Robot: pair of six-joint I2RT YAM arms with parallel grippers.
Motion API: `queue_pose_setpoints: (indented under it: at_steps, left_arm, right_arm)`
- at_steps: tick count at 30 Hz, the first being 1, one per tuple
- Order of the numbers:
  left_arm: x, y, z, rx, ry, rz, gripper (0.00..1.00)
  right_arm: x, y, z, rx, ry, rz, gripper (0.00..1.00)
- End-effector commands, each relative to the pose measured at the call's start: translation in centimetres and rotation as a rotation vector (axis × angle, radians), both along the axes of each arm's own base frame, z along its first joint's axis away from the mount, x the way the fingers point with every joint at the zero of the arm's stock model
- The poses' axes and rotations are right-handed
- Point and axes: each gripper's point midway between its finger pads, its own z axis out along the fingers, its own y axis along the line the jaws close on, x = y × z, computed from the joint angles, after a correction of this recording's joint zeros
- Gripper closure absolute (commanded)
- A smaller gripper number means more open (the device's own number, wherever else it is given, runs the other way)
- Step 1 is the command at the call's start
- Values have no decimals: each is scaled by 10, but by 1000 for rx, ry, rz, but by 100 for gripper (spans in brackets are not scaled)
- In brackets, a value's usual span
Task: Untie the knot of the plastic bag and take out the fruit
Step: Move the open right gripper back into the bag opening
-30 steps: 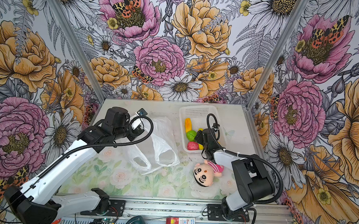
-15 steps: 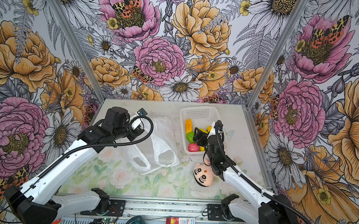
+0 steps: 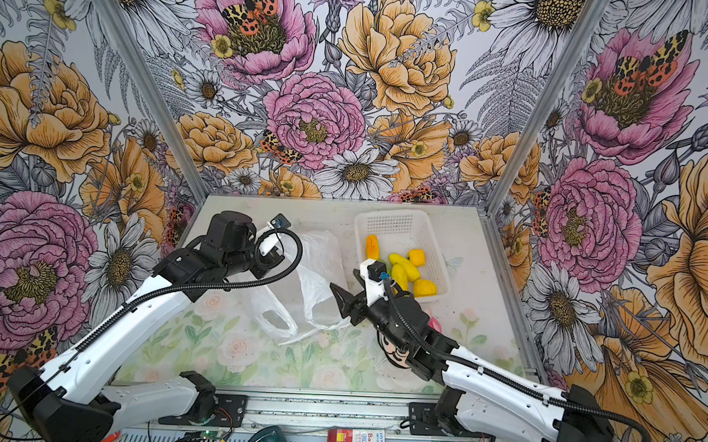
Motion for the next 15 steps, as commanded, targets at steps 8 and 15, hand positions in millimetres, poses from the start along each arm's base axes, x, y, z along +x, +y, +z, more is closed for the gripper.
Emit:
queue_pose_setpoints:
  at_steps: [8, 15]
  left_arm:
    - [1, 1, 3, -26, -8, 9, 100]
    - [0, 0, 4, -30, -7, 3, 100]
  right_arm:
    - [-52, 103, 1, -84, -169, 354, 41]
    - [-15, 136, -37, -192, -109, 237, 53]
